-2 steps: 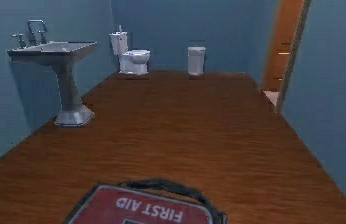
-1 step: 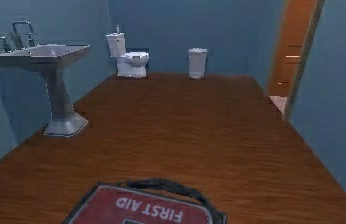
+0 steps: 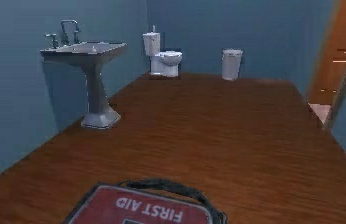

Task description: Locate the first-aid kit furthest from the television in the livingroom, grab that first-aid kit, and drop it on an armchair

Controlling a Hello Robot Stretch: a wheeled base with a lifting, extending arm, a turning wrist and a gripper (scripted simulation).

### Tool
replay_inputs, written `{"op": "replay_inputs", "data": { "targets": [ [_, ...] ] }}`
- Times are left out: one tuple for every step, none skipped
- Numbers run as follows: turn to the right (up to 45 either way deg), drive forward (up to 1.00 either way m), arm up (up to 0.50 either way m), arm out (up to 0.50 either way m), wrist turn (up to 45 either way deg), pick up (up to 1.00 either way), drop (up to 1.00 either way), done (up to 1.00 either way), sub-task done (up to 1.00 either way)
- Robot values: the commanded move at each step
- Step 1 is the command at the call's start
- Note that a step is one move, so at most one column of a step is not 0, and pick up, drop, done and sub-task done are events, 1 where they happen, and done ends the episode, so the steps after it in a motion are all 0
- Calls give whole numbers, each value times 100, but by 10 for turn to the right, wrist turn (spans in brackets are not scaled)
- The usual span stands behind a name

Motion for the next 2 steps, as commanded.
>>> {"op": "replay_inputs", "data": {
  "targets": [
    [0,55,0,0,0,0,0,0,0],
    [-450,0,0,0,0,0,0,0,0]
  ]
}}
